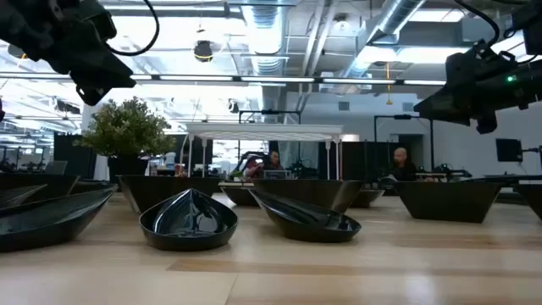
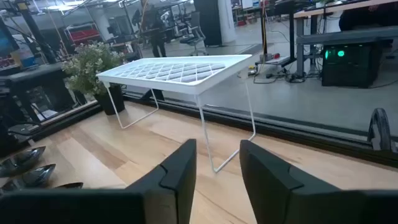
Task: Pick & Place Mini shaped plates
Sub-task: Put the black drop shaped plate on the shelf
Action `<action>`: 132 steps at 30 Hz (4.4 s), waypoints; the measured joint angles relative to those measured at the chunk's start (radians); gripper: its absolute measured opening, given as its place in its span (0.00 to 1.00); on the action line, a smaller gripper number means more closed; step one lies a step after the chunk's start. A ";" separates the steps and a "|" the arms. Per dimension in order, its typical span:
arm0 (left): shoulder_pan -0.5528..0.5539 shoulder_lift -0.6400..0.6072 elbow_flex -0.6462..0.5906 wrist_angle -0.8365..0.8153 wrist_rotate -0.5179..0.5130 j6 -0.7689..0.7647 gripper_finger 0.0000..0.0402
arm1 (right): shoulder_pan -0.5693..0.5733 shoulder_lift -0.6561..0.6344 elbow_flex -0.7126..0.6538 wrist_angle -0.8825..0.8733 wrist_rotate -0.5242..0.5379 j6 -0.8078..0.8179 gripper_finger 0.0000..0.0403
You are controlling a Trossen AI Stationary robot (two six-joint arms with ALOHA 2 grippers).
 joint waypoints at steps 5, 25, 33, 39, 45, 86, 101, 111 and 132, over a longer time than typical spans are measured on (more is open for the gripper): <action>-0.082 0.073 0.050 -0.005 0.010 -0.024 0.23 | 0.000 0.000 0.000 0.000 0.000 0.000 0.30; -0.511 0.419 0.293 -0.287 0.404 -0.890 0.02 | 0.000 0.000 0.000 0.000 0.000 0.000 0.30; -0.671 0.482 0.293 -0.287 0.385 -1.280 0.02 | 0.000 0.000 0.000 0.000 0.000 0.000 0.30; -0.677 0.502 0.293 -0.287 0.383 -1.282 0.02 | 0.000 0.000 0.000 0.000 0.000 0.000 0.30; -0.677 0.502 0.288 -0.295 0.224 -1.383 0.01 | 0.000 0.000 0.000 0.000 0.000 0.000 0.30; -0.699 0.744 0.288 -0.282 0.142 -1.487 0.21 | 0.000 0.000 0.000 0.000 0.001 0.000 0.30; -0.703 0.828 0.288 -0.248 0.103 -1.454 0.34 | 0.000 0.000 0.000 0.000 0.001 0.000 0.30; -0.711 0.917 0.288 -0.207 0.105 -1.451 0.33 | -0.001 0.000 0.000 0.000 0.003 -0.002 0.30; -0.716 0.997 0.287 -0.161 0.125 -1.427 0.32 | -0.001 0.000 0.000 0.000 0.003 -0.001 0.30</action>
